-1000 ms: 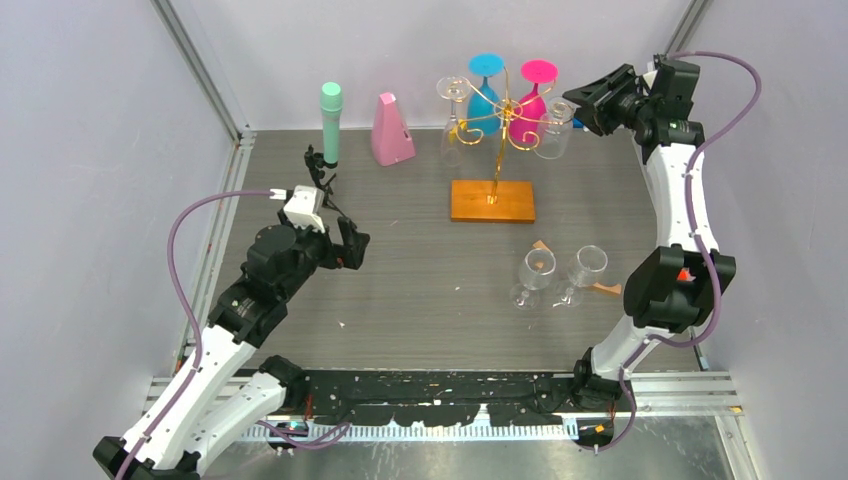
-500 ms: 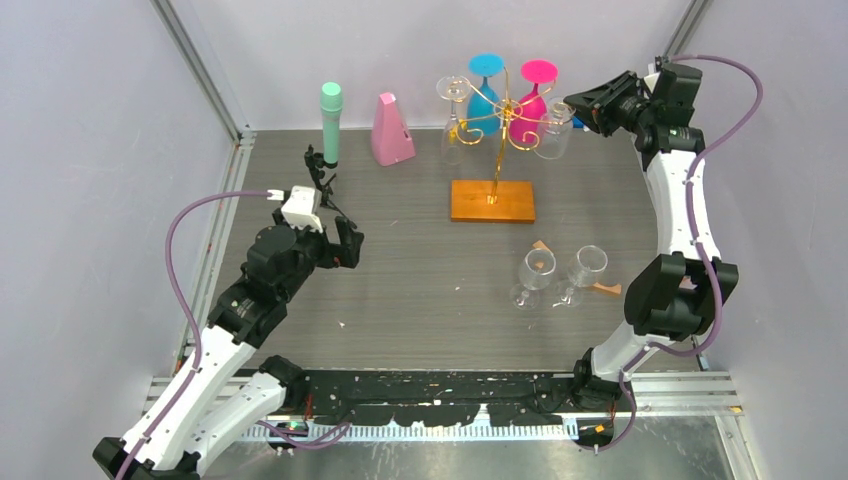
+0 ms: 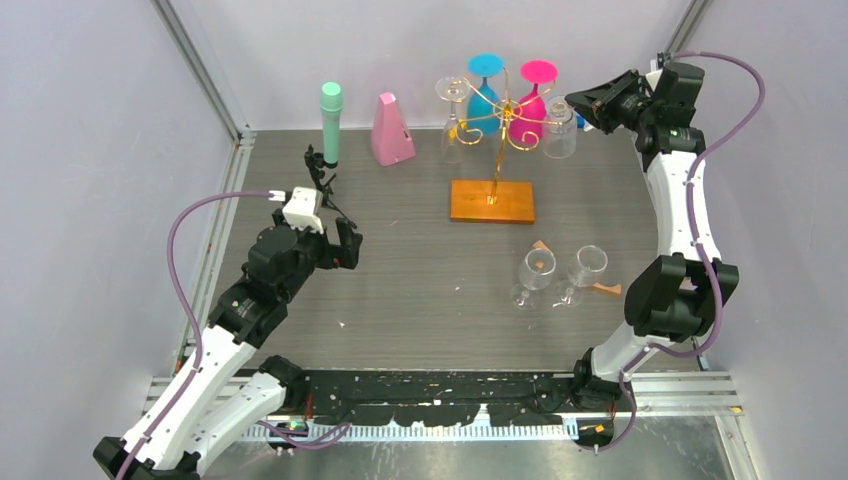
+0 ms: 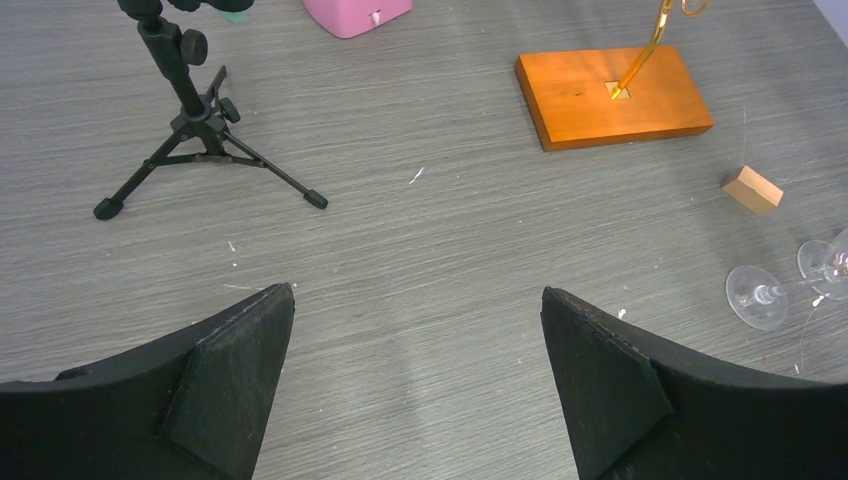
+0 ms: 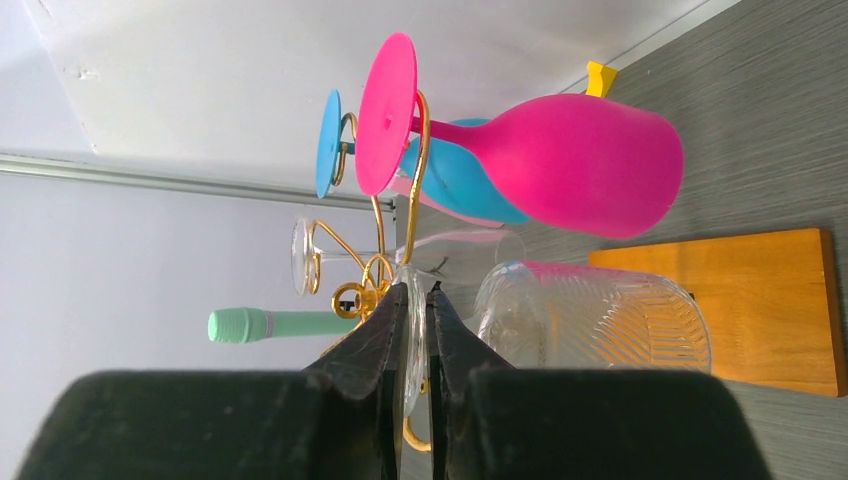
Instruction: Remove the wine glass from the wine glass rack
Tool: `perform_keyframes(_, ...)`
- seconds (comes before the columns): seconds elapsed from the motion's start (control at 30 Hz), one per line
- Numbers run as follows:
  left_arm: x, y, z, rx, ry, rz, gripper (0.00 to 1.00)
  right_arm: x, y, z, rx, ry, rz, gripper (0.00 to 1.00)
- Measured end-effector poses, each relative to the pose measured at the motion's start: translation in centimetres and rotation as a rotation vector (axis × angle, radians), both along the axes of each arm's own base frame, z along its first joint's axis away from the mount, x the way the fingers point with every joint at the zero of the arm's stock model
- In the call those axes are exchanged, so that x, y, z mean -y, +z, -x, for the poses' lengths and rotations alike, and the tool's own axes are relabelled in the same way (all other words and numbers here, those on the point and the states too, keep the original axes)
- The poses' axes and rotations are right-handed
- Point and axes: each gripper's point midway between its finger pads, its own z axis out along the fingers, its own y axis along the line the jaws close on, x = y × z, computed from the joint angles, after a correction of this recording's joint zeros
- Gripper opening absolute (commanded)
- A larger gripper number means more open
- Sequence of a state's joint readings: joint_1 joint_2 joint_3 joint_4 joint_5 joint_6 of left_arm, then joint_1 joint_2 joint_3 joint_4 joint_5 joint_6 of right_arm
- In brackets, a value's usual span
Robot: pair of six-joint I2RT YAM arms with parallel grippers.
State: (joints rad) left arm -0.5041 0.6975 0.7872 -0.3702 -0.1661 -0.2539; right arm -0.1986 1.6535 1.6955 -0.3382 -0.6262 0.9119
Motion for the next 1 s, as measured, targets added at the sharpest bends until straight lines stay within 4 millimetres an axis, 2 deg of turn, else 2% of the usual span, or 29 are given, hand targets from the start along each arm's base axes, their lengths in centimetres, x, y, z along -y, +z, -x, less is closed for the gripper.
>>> perform_keyframes(0.47,-0.2,-0.1,-0.1,0.0,0.008,-0.008,0.97,0.1,0.5,0.6,0.01,-0.031,-0.022,0.0)
perform_keyframes(0.73,-0.2,-0.4,0.0,-0.006,0.008,-0.011,0.97,0.4,2.1,1.7,0.027,-0.08,-0.034,0.0)
perform_keyframes(1.0,-0.2,-0.4,0.0,-0.006,0.008,-0.011,0.97,0.3,1.7,2.0,0.003,-0.087,-0.051,0.0)
